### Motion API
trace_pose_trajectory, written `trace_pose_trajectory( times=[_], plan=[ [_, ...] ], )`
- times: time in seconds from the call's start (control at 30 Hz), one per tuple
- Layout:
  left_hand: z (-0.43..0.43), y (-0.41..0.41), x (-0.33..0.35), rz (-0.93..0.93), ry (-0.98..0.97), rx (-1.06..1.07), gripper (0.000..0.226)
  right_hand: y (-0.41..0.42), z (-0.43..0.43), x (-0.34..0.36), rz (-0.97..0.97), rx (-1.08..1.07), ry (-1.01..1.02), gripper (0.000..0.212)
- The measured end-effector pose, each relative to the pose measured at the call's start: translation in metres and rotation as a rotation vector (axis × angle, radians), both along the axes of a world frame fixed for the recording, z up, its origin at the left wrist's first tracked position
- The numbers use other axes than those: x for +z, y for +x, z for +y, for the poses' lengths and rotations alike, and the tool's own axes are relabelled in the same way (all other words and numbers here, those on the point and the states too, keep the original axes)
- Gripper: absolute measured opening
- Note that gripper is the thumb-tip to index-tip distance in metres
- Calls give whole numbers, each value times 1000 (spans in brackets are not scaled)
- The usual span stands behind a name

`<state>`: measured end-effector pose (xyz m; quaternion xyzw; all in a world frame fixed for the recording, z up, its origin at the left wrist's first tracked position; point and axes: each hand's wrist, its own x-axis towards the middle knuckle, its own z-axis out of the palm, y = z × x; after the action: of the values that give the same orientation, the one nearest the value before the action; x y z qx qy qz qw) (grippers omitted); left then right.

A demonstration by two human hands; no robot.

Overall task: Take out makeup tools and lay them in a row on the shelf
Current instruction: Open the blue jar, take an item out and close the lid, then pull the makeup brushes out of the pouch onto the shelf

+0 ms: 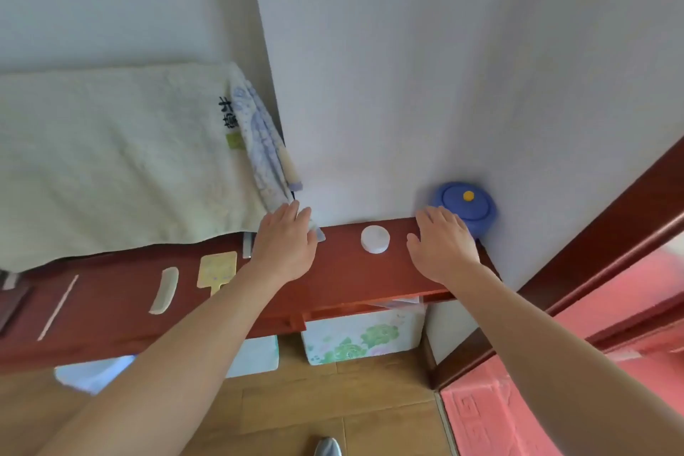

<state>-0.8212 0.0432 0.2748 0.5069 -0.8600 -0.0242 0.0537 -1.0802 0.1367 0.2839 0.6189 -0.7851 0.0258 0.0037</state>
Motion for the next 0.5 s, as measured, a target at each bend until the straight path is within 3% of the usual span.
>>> trace_pose_trajectory(
  times=[0.23, 0.5],
  plan=[
    [73, 71, 12, 11, -3, 268, 42, 50, 12, 13, -58, 240, -41, 39],
    [155, 175, 19, 24, -44, 529, 44, 161, 31, 32, -72, 512, -58, 45]
  ],
)
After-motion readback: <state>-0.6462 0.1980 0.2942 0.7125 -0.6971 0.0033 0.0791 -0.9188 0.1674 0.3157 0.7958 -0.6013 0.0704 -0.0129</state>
